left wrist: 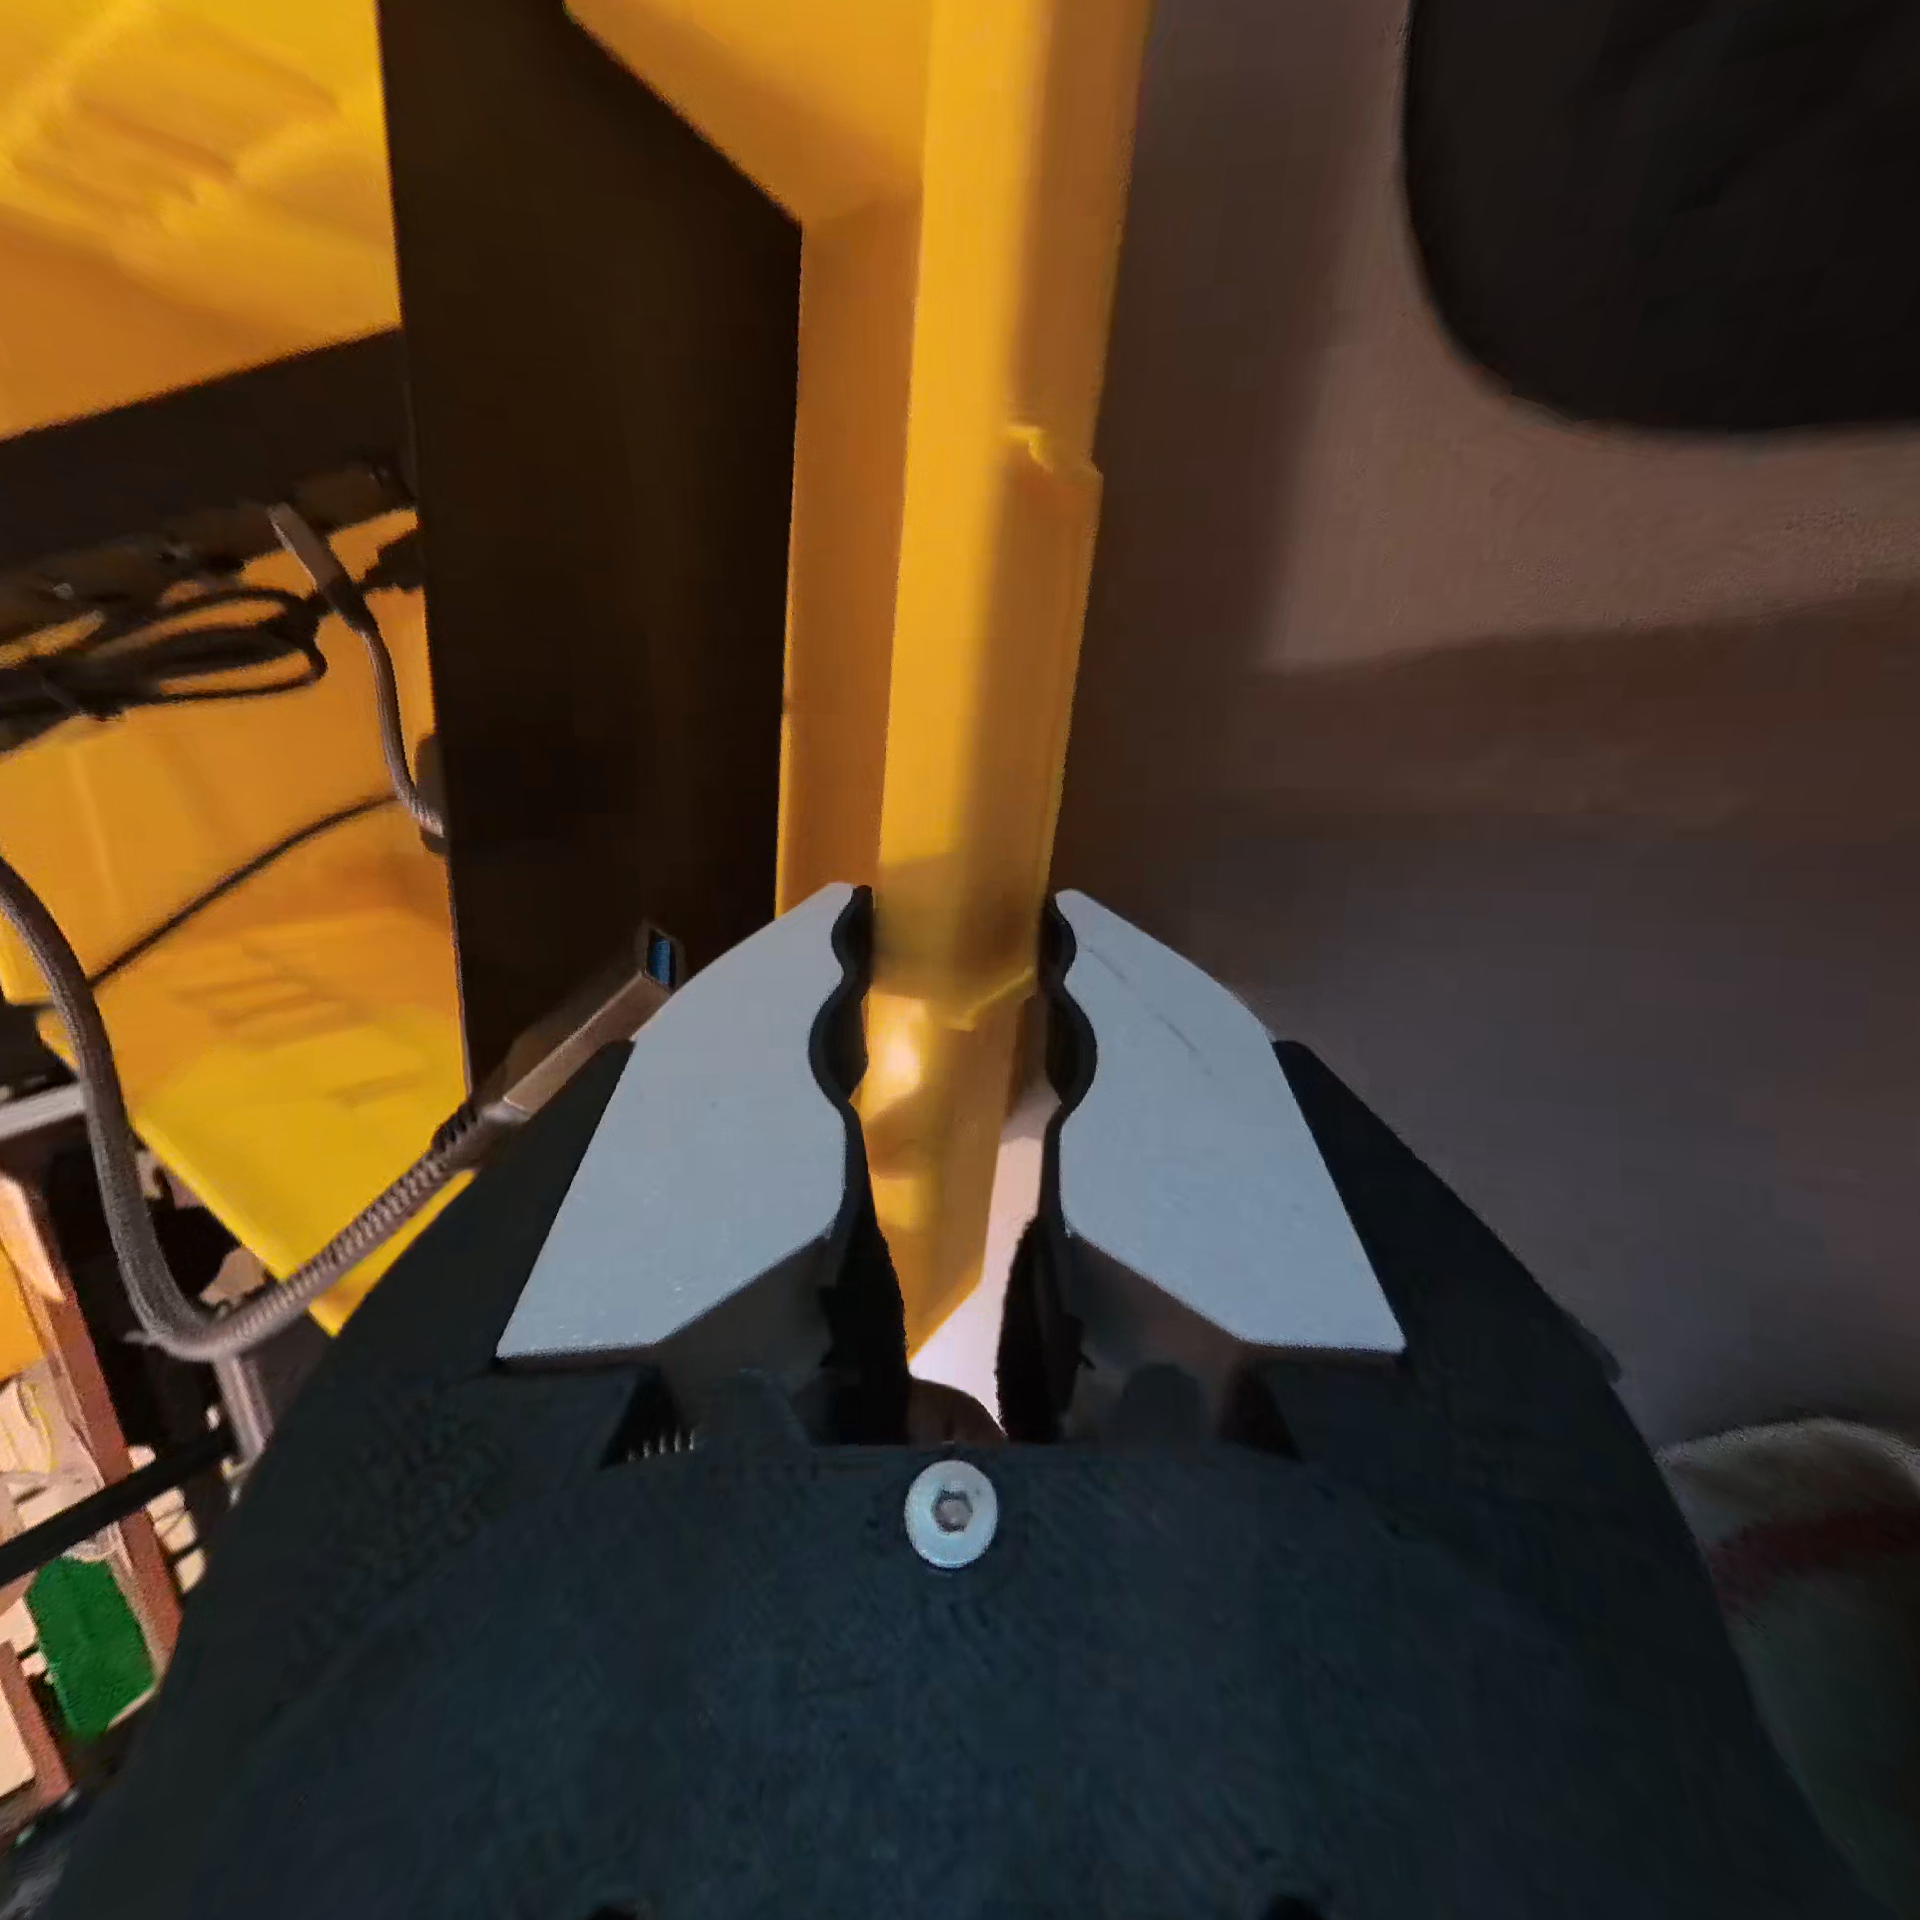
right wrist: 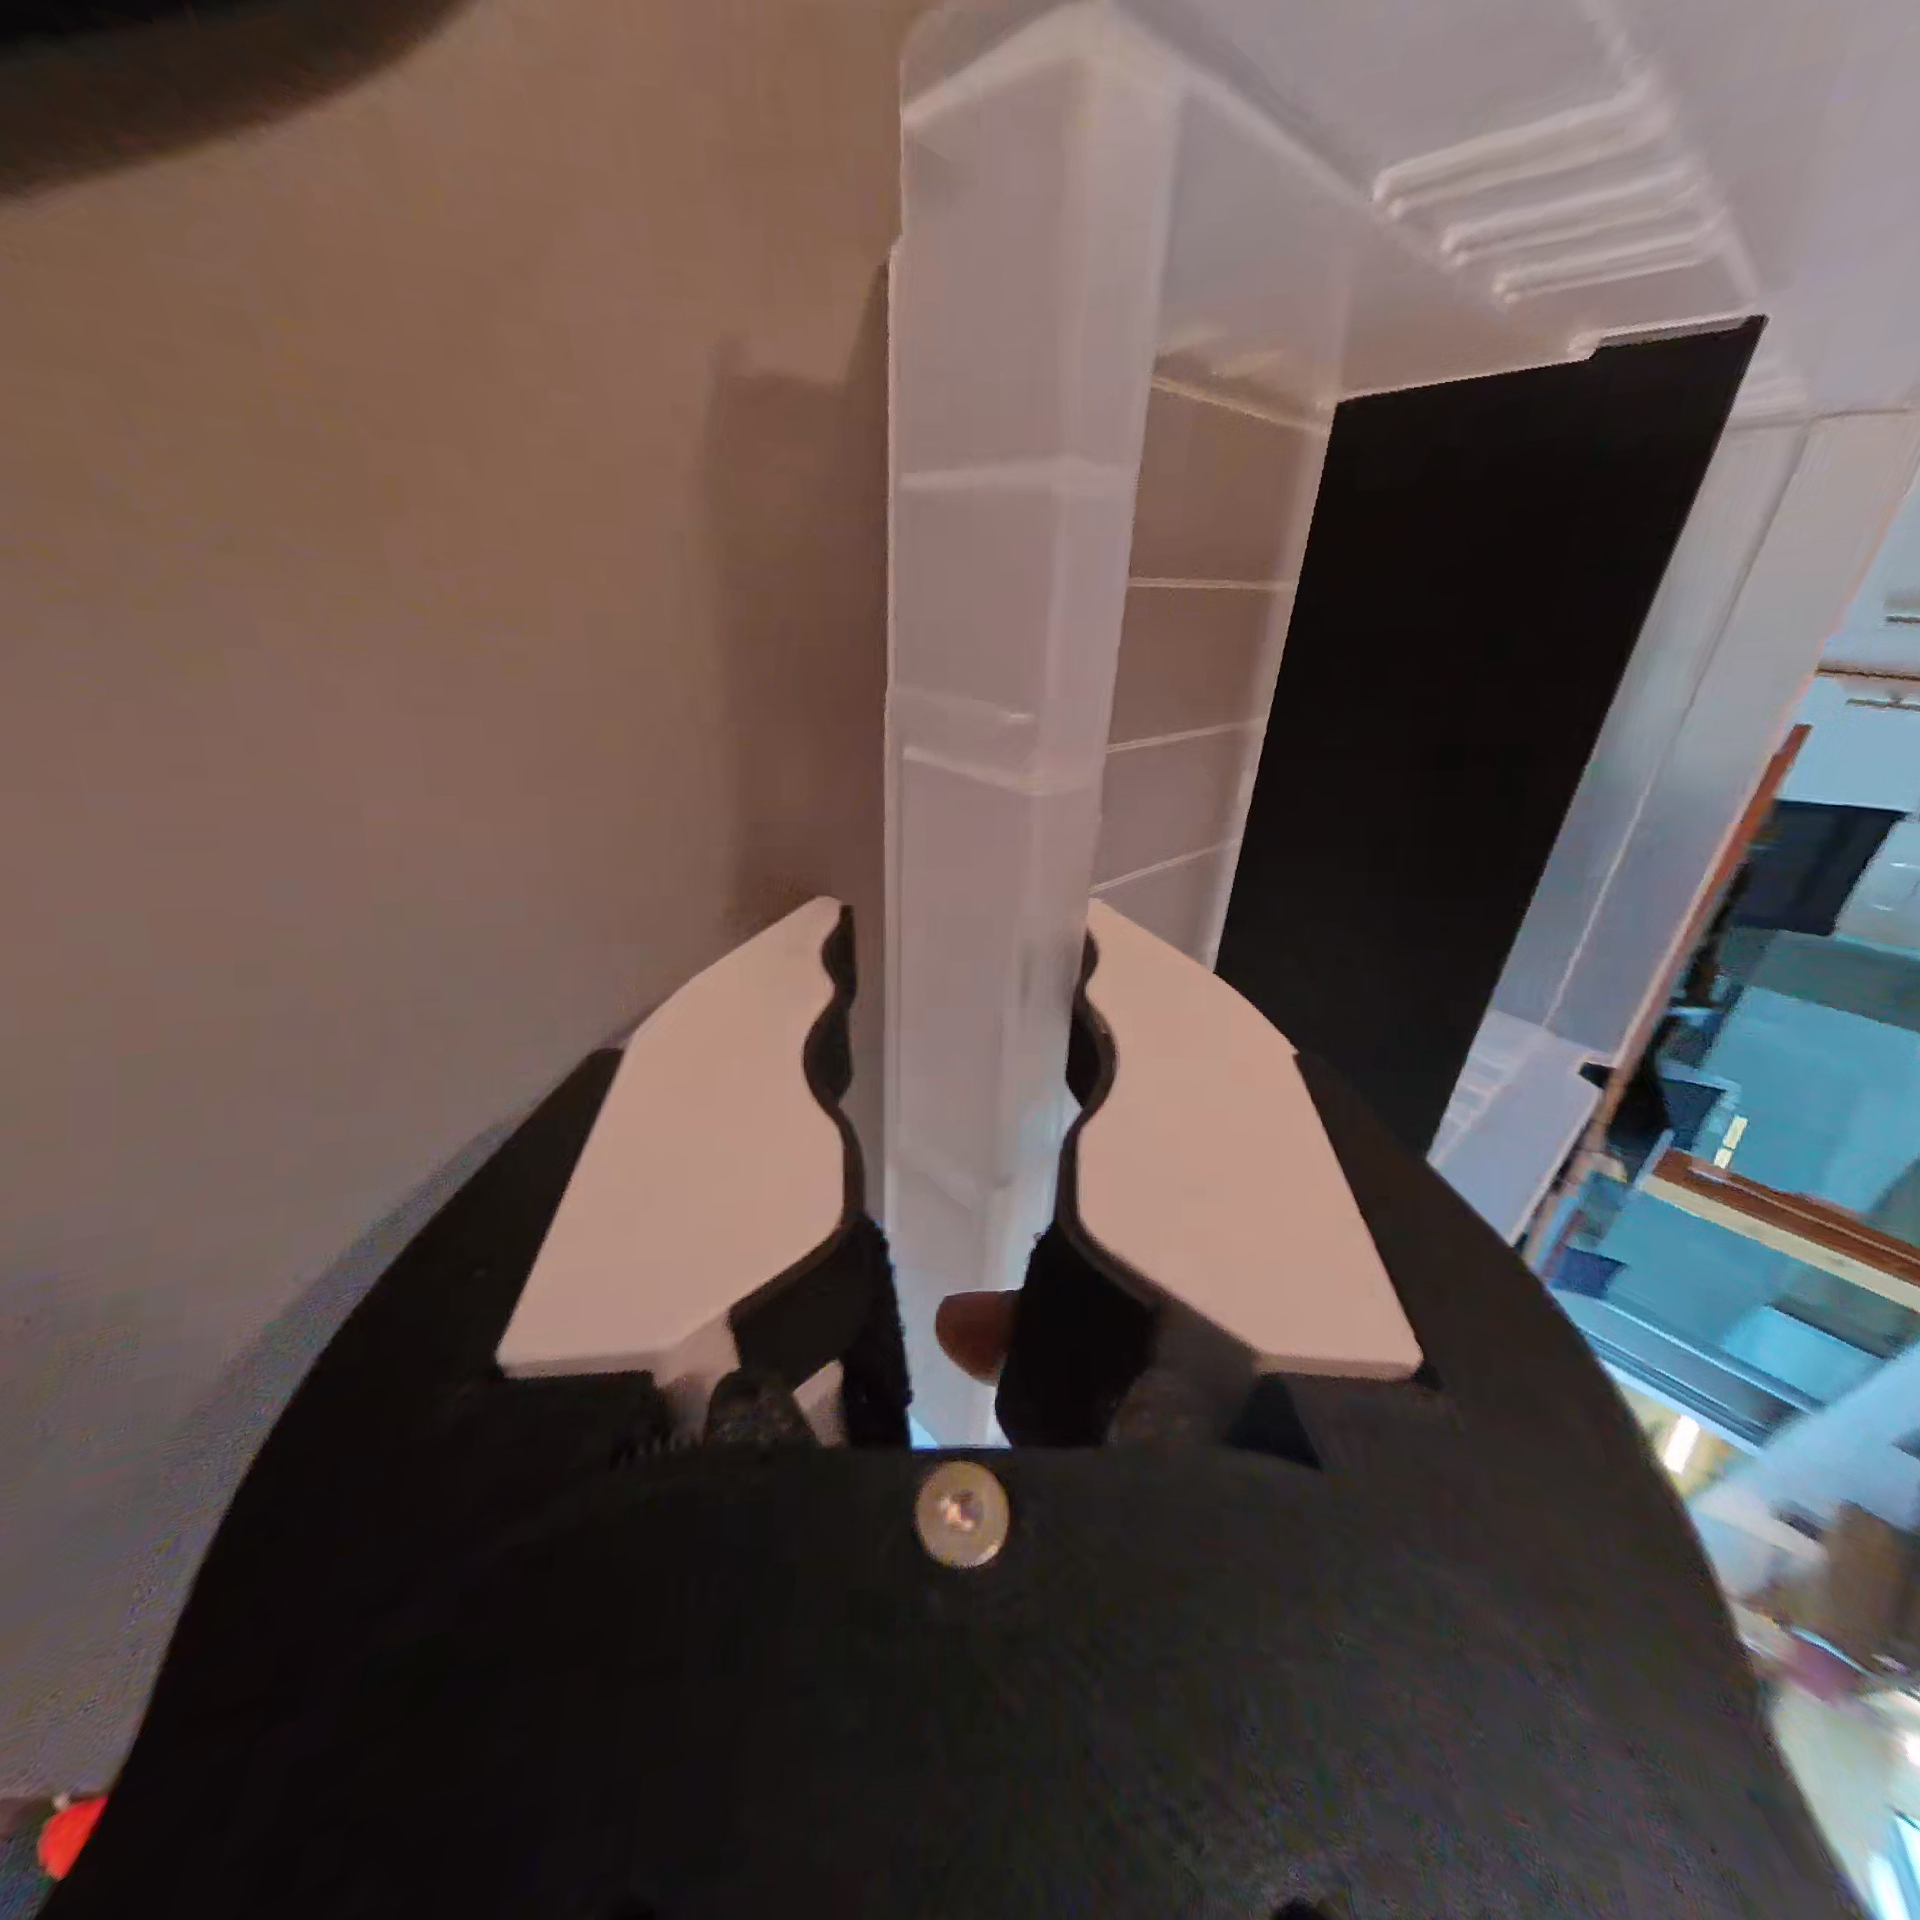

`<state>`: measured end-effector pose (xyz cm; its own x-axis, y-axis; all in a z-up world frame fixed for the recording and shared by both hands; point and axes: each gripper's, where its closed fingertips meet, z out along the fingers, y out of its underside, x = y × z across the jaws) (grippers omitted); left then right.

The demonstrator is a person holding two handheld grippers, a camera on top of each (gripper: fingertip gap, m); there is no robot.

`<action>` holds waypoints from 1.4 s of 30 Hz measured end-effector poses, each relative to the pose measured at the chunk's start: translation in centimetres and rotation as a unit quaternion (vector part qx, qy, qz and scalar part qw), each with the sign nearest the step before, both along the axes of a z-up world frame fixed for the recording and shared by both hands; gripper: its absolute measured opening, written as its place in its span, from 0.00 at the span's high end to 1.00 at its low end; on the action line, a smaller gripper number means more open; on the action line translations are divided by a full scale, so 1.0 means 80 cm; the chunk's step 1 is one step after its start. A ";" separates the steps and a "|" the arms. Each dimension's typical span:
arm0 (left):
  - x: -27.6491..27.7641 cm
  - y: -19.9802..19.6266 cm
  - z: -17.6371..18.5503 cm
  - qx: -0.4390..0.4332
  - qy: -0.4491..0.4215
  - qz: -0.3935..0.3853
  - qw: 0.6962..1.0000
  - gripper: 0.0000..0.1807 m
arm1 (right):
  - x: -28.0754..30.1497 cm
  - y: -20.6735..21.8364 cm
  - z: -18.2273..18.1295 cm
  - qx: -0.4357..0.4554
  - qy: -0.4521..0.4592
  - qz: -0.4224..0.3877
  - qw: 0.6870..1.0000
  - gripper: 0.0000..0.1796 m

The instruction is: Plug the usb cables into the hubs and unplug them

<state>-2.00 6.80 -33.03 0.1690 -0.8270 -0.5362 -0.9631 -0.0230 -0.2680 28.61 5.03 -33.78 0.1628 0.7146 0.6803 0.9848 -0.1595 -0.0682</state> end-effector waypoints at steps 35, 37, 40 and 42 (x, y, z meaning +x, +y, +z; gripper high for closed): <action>-0.422 -0.177 0.011 -0.019 0.082 0.296 0.951 0.81 | -0.105 0.048 0.004 0.017 0.005 0.216 0.976 0.82; -0.429 -0.191 0.011 -0.020 0.083 0.309 0.947 0.81 | -0.105 0.048 0.004 0.018 0.004 0.218 0.976 0.82; -0.435 -0.204 0.011 -0.019 0.073 0.329 0.941 0.80 | -0.105 0.049 0.004 0.019 0.007 0.217 0.976 0.82; -0.433 -0.205 0.014 -0.014 0.040 0.354 0.934 0.77 | -0.108 0.047 0.004 0.018 0.032 0.209 0.977 0.80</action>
